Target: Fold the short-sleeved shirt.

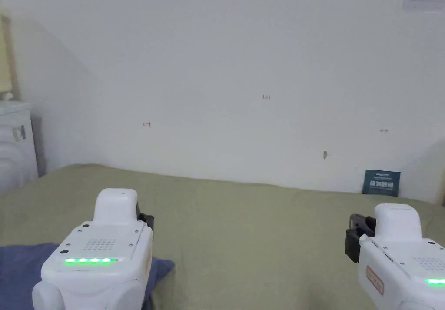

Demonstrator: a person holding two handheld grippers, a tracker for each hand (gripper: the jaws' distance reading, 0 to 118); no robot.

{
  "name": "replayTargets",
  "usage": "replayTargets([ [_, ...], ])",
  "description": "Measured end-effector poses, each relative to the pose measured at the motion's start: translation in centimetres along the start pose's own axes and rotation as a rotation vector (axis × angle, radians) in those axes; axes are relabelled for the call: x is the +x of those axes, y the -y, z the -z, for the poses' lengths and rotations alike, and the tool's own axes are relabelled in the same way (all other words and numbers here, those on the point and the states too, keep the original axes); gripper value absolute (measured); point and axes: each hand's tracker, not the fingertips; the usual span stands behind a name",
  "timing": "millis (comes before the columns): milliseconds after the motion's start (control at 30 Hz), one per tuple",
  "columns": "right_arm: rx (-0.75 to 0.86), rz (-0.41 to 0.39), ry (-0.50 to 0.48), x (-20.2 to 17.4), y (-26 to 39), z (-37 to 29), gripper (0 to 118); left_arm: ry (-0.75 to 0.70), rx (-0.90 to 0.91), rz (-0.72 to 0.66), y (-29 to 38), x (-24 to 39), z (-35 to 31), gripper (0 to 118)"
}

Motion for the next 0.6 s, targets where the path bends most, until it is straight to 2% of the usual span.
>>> replayTargets([
  [167,0.016,0.021,-0.193,-6.6,-0.7,2.0,0,-0.135,0.000,-0.014,-0.4,-5.9,-2.3,0],
  [367,-0.009,-0.004,-0.393,-14.0,0.1,3.2,0,-0.277,-0.014,-0.055,0.6,-12.6,-5.7,0],
  [500,-0.026,-0.006,-0.427,-15.6,1.0,3.6,0,-0.325,-0.045,-0.099,1.7,-15.4,-6.4,0],
  [600,-0.048,-0.020,-0.426,-15.5,1.5,4.6,0,-0.295,-0.112,-0.091,2.4,-16.4,-5.2,0],
])
